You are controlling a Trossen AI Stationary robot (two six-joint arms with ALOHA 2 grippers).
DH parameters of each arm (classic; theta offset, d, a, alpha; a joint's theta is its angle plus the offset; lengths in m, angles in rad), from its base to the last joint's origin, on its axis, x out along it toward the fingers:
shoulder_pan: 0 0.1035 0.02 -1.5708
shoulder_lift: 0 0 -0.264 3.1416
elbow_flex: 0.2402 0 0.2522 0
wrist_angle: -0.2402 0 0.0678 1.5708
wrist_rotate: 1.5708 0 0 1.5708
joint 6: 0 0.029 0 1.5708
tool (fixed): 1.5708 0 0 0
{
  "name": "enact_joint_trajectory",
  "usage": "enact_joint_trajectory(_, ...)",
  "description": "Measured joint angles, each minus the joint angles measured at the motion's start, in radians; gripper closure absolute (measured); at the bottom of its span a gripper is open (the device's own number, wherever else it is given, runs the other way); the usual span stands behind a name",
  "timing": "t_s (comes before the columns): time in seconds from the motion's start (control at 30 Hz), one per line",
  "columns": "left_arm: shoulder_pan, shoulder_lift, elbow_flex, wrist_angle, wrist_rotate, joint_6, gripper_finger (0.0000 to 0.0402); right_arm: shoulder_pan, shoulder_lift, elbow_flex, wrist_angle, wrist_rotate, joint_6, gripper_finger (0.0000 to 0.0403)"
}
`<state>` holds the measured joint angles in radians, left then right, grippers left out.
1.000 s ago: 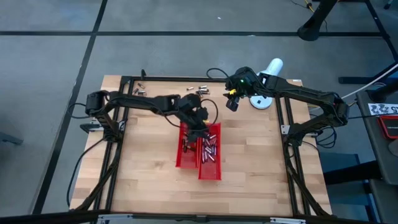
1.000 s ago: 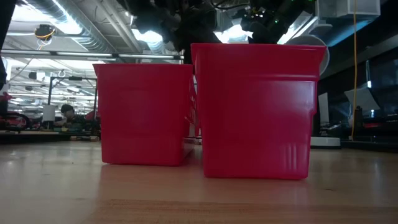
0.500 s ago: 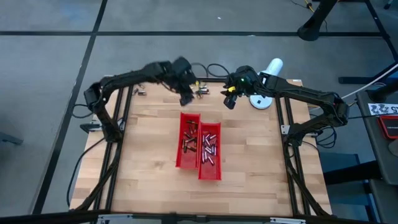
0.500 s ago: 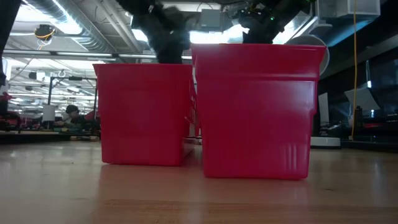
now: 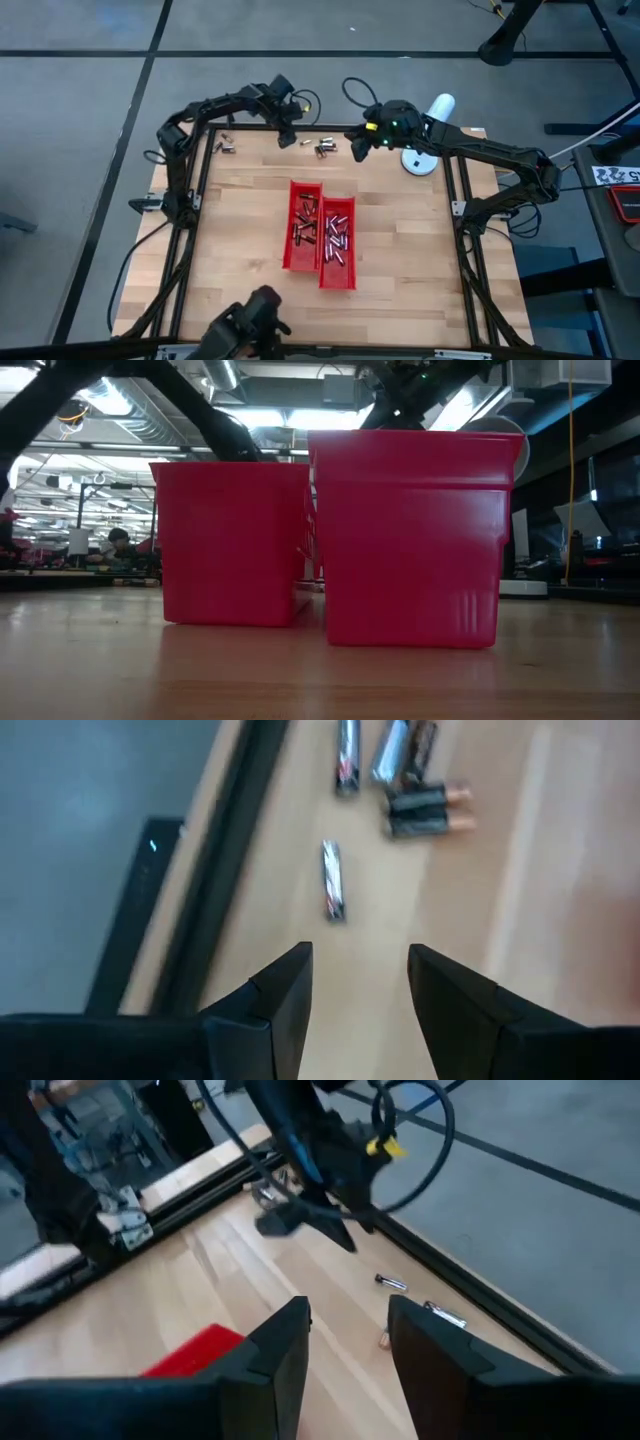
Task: Sort batteries
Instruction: Put the silver battery into the right red bin
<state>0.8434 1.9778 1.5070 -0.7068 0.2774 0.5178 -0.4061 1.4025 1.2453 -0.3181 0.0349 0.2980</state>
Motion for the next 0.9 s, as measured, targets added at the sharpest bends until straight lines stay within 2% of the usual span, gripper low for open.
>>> enact_joint_trajectory(0.23, -0.047, 0.068, 0.0, 0.145, -0.1, 0.057, 0.0245, 0.0, 0.0, 0.0, 0.03, 0.053, 0.066, 0.0263)
enact_joint_trajectory(0.53, -0.096, 0.127, 0.0, 0.236, -0.12, 0.052, 0.0245, 0.0, 0.0, 0.0, 0.03, 0.061, 0.091, 0.0263)
enact_joint_trajectory(0.9, -0.074, 0.193, 0.003, 0.218, -0.119, -0.002, 0.0246, 0.0, 0.0, 0.0, 0.029, 0.052, 0.09, 0.0263)
